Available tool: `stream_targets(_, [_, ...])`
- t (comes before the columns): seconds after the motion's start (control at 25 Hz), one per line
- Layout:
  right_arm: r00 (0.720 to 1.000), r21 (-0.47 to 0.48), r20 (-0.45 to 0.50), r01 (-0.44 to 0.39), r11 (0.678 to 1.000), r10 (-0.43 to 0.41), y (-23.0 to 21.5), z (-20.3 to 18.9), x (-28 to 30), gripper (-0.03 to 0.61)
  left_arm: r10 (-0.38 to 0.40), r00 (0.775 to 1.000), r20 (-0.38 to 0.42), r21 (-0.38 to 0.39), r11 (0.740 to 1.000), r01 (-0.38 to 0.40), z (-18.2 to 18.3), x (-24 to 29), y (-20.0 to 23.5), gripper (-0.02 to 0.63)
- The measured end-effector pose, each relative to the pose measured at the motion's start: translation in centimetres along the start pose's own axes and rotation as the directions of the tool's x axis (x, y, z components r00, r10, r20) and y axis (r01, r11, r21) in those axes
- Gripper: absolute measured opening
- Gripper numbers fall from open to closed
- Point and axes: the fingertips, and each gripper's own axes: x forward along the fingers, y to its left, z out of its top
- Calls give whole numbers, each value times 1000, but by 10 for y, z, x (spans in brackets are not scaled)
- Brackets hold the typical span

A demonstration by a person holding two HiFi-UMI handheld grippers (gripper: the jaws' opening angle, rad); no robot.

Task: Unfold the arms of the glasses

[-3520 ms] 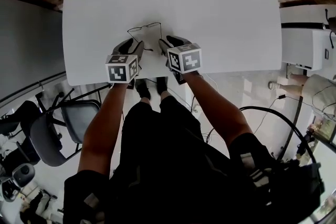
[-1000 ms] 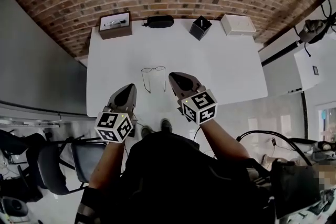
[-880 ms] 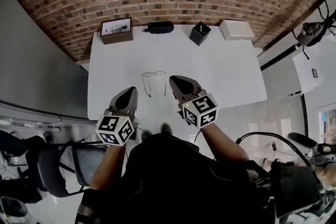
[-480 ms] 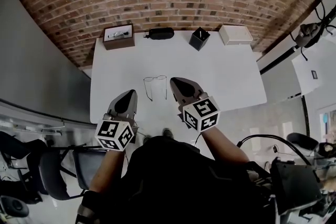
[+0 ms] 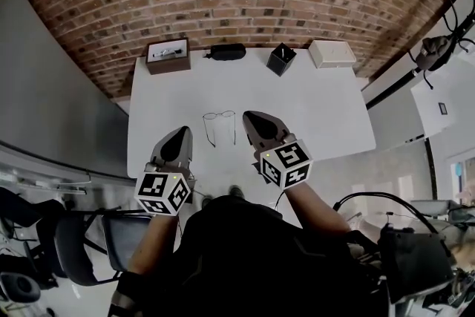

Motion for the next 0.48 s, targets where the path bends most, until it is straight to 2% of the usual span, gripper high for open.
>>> stream_targets(0.28, [1000,-27,9,-8,1000,8,0,4,3,8,34,999,6,36,999,-34,0,2,3,9])
stream_targets(0.48, [1000,-25,12,6,1000,-5,-5,3,-1,8,34,999,9,25,999,-35,-1,5,2,9])
